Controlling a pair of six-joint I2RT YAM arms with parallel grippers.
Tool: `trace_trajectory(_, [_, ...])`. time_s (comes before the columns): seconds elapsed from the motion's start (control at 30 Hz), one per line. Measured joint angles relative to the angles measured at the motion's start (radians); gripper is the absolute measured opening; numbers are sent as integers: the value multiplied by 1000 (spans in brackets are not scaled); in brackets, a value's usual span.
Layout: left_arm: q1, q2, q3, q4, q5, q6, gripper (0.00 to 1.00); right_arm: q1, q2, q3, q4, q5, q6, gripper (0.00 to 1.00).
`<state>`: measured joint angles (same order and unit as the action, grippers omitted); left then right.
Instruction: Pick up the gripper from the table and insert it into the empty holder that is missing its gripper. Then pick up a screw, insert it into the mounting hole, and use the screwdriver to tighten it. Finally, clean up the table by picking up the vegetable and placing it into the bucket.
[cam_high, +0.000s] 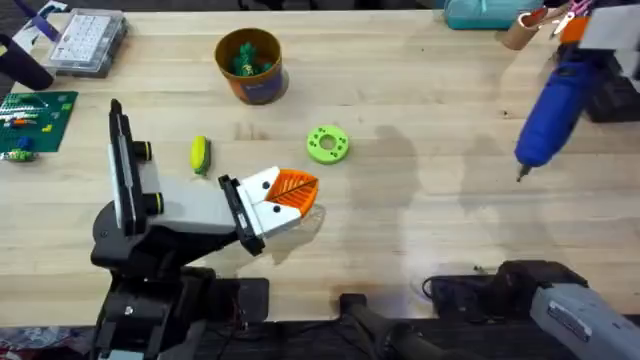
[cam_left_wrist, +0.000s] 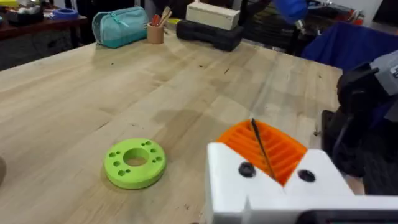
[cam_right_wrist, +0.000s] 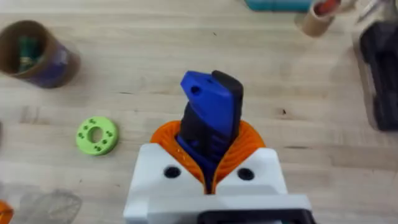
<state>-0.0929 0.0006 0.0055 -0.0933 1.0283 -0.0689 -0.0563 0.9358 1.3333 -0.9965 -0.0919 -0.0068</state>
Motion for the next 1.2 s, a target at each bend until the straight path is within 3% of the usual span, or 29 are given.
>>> trace_trajectory(0.27, [0,0,0,0,0,0,15,0,-135,-4,28,-205,-78,26])
trace_trajectory(0.43, [0,0,0,0,0,0,15,0,-179,-44,127,-350,-85,26])
trace_trajectory(0.63, [0,0,0,0,0,0,15,1,-299,-322,517,-512,-57,26])
trace_trajectory(0.83, [0,0,0,0,0,0,15,3,-280,-576,993,-717,58,26])
trace_trajectory(1.0, [0,0,0,0,0,0,15,56,-227,-616,1150,-816,122,26])
trace_trajectory(1.2, [0,0,0,0,0,0,15,207,-158,-616,1335,-858,151,26])
